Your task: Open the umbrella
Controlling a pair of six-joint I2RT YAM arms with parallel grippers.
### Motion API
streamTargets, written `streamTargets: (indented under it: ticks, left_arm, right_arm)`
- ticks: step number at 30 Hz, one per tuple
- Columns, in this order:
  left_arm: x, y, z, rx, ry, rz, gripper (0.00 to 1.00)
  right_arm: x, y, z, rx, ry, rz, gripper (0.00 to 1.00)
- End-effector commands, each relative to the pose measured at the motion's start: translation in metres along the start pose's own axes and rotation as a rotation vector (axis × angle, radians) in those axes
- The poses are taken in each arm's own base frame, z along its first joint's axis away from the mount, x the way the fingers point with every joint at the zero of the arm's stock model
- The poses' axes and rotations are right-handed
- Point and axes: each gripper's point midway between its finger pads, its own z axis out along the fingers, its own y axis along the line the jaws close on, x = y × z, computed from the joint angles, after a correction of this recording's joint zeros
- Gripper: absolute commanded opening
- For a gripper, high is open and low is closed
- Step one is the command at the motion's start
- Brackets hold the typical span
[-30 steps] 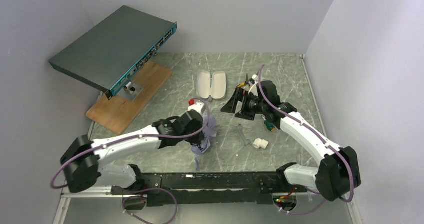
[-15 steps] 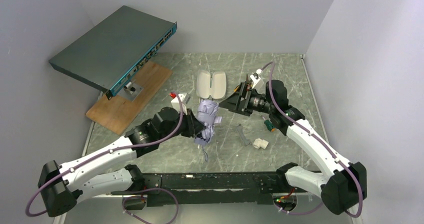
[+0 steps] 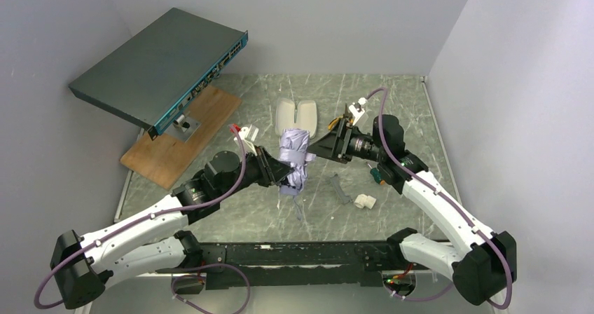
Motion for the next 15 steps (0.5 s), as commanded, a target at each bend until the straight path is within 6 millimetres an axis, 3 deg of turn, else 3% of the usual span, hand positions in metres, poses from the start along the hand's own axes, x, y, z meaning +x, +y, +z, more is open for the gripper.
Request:
streamTargets:
  ticks: [1,8,15]
  left_arm:
    - [-0.0435,-0.0499,-0.0062,0.178,-0.143,-0.042,0.0]
    - [-0.0449,-0.0529,-0.0044,0.184,-0.141,-0.045,0.0]
    - [-0.0459,-0.052,-0.0018,0.18,-0.147,-0.048,0.0]
  right_arm:
    - [-0.0029,0.0121,0.0001,-0.041,-0.008,-0.034,0.63]
    - [-0.0022,0.0123,0.0023,-0.048,-0.003,-0.029,0.39]
    - [0.0044,0.0079,0.0081,-0.041,0.024,-0.015,0.32]
